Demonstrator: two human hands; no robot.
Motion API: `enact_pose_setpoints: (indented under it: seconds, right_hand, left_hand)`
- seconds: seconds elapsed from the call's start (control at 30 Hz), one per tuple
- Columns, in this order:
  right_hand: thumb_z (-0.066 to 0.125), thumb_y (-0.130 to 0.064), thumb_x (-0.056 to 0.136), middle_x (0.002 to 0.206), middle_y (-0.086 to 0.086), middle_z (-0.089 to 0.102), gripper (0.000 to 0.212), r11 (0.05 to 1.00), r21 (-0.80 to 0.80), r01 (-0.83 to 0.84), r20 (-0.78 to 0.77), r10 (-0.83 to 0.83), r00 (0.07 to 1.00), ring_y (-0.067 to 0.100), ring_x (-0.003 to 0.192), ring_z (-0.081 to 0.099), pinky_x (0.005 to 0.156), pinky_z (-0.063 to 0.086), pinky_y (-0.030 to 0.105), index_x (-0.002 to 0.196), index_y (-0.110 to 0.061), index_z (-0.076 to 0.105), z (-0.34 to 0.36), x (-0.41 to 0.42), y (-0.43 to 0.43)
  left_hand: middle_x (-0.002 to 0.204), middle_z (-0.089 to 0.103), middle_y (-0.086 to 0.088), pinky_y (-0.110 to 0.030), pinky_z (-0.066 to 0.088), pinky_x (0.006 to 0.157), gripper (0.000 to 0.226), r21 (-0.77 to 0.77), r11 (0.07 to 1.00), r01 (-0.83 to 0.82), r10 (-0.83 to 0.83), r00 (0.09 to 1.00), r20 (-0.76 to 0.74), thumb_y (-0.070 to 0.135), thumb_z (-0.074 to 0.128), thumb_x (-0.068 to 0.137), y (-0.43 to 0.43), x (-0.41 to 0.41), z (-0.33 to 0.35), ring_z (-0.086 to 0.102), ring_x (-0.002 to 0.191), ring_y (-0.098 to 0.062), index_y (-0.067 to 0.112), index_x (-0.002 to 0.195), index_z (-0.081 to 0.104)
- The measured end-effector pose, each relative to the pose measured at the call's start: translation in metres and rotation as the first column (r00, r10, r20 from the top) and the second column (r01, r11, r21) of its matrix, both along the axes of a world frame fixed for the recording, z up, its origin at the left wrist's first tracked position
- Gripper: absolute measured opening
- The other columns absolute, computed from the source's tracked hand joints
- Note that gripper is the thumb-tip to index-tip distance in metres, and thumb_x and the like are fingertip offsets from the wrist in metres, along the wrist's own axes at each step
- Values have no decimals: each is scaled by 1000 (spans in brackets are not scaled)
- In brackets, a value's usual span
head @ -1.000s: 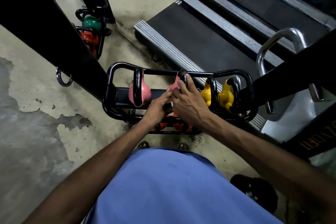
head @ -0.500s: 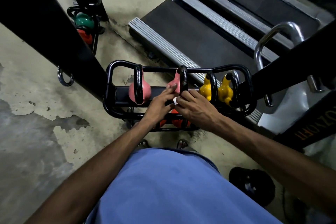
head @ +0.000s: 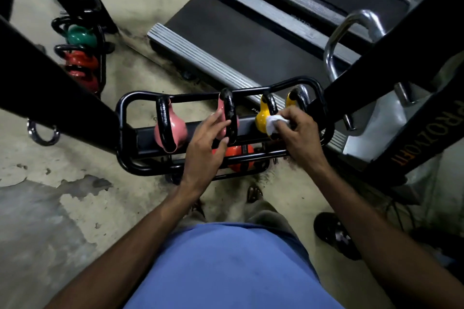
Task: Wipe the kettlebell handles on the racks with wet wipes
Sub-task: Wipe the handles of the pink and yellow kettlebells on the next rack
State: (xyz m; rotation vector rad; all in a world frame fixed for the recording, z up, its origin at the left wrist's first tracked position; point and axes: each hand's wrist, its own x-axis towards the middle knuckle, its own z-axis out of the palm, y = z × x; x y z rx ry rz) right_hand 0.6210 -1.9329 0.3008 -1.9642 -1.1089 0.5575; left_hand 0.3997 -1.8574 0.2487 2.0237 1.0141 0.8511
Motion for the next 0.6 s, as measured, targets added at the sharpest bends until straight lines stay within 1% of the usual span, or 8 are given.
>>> enact_pose_setpoints:
  seconds: [0.07, 0.17, 0.23, 0.3, 0.4, 0.43, 0.53, 0.6]
  right_hand:
    - [66, -12, 87, 77, 6, 63, 8, 1000, -2, 19, 31, -19, 999, 11, 68, 52, 64, 42, 29, 81, -13, 61, 4, 24, 12]
    - [63, -16, 83, 78, -1, 67, 2, 999, -30, -25, 77, 27, 997, 16, 74, 61, 70, 48, 33, 84, -16, 66, 12, 60, 40]
    - [60, -25, 79, 79, -3, 69, 13, 993, -69, -93, 146, 103, 984, 17, 75, 63, 70, 49, 35, 86, -18, 68, 17, 78, 57]
    - [57, -32, 74, 84, -2, 72, 24, 973, -148, -178, 210, 207, 956, 20, 81, 65, 71, 50, 35, 88, -18, 71, 18, 92, 74]
    - [61, -24, 77, 95, 8, 73, 22, 918, -284, -276, 249, 349, 904, 28, 91, 65, 72, 48, 34, 93, -15, 73, 7, 99, 101]
    - [62, -20, 78, 96, 10, 72, 19, 901, -325, -287, 261, 377, 889, 31, 92, 66, 71, 48, 33, 93, -13, 72, 2, 97, 109]
    - [61, -19, 86, 99, 18, 69, 19, 809, -486, -332, 312, 515, 799, 40, 96, 65, 71, 46, 35, 96, -3, 66, -11, 87, 127]
    - [59, -18, 91, 102, 19, 65, 15, 738, -573, -357, 345, 612, 711, 41, 101, 65, 73, 46, 36, 96, -4, 62, -11, 77, 136]
  left_hand:
    - [150, 55, -6, -41, 37, 121, 40, 91, 995, 37, -39, 999, 24, 1, 70, 92, -5, 16, 11, 48, 143, -24, 7, 132, 67]
    - [144, 60, -6, -35, 36, 120, 36, 137, 987, 82, -88, 995, 42, 2, 71, 93, -16, 51, 23, 54, 137, -22, 7, 128, 69]
    - [140, 63, -4, -33, 41, 117, 35, 51, 995, 83, -86, 995, 47, 6, 72, 93, -25, 76, 24, 57, 133, -16, 10, 128, 70]
    - [136, 66, -2, -32, 44, 113, 38, -83, 996, 35, -34, 999, 20, 13, 74, 92, -30, 100, 19, 59, 128, -13, 12, 130, 68]
    - [127, 68, 4, -16, 45, 103, 46, -288, 956, -62, 51, 998, -48, 22, 77, 90, -30, 127, 7, 61, 116, -6, 15, 134, 64]
    - [123, 69, 5, -15, 46, 100, 45, -346, 935, -78, 61, 996, -61, 23, 77, 90, -30, 134, 4, 62, 114, -5, 17, 133, 64]
    - [118, 75, -2, -31, 53, 97, 35, -431, 893, -133, 88, 988, -123, 25, 75, 93, -29, 150, -6, 69, 114, -17, 19, 127, 69]
    - [113, 78, -7, -39, 56, 92, 31, -457, 869, -188, 121, 978, -172, 30, 74, 92, -28, 157, -10, 71, 110, -23, 20, 121, 73]
